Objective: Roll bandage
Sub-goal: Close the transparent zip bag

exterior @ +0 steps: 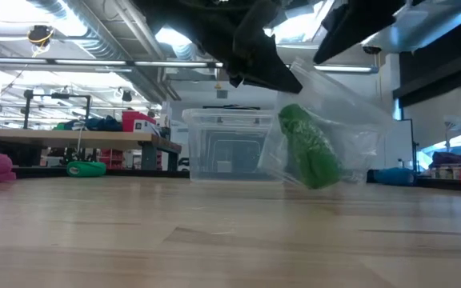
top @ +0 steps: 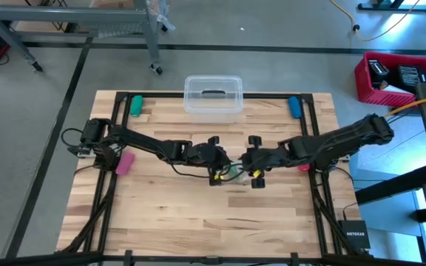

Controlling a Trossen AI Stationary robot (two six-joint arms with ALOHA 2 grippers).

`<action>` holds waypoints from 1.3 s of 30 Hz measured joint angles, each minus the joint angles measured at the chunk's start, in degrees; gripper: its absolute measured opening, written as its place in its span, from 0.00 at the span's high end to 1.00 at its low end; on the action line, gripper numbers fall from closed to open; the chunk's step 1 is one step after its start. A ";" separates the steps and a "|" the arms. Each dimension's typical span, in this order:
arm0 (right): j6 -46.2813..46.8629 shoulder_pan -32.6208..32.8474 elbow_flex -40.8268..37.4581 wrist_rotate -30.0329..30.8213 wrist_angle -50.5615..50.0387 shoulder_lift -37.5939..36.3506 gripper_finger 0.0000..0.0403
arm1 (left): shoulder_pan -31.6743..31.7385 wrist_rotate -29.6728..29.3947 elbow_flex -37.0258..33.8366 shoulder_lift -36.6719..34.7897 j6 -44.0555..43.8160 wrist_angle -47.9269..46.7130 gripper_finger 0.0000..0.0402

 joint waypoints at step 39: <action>-1.34 0.00 -8.11 4.53 14.34 0.81 0.94 | -0.76 0.39 0.23 -1.58 -2.01 -3.83 0.86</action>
